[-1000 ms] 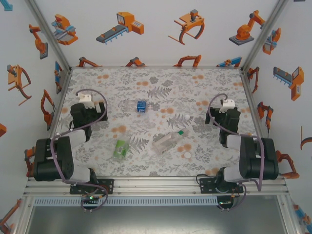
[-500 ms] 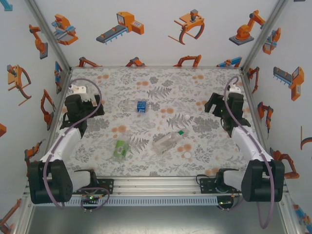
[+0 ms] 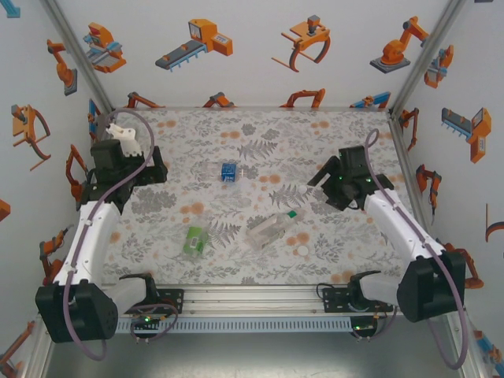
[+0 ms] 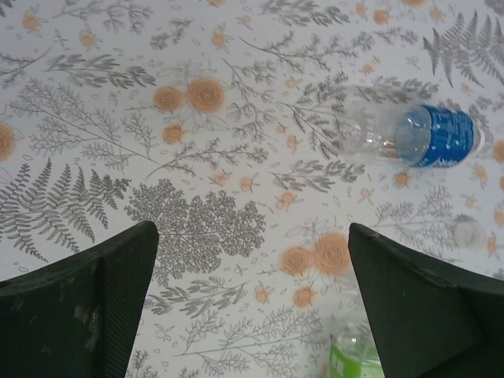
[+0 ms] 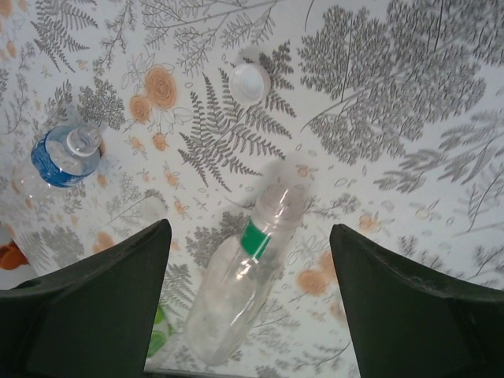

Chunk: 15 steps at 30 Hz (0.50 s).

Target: Screw on the bottle caps

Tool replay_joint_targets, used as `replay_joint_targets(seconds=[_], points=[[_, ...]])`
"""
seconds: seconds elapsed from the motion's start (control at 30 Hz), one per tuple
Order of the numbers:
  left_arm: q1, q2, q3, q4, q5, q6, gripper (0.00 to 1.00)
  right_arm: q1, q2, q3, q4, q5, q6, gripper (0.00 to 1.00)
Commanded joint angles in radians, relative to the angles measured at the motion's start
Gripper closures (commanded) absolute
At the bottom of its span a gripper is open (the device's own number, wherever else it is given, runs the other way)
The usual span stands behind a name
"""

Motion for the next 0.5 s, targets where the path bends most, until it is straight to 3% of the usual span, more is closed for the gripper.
replay_joint_targets(seconds=[0.0,0.2,0.47], points=[[-0.009,0.000,0.020,-0.101,0.063,0.056,0.00,0.067,0.055,0.072,-0.180,0.084,0.202,0.25],[-0.007,-0.005,0.022,-0.090,0.059,0.063,0.00,0.175,0.140,0.105,-0.269,0.145,0.395,0.27],[-0.012,-0.041,-0.017,-0.078,0.058,0.040,0.00,0.238,0.266,0.140,-0.266,0.138,0.424,0.30]])
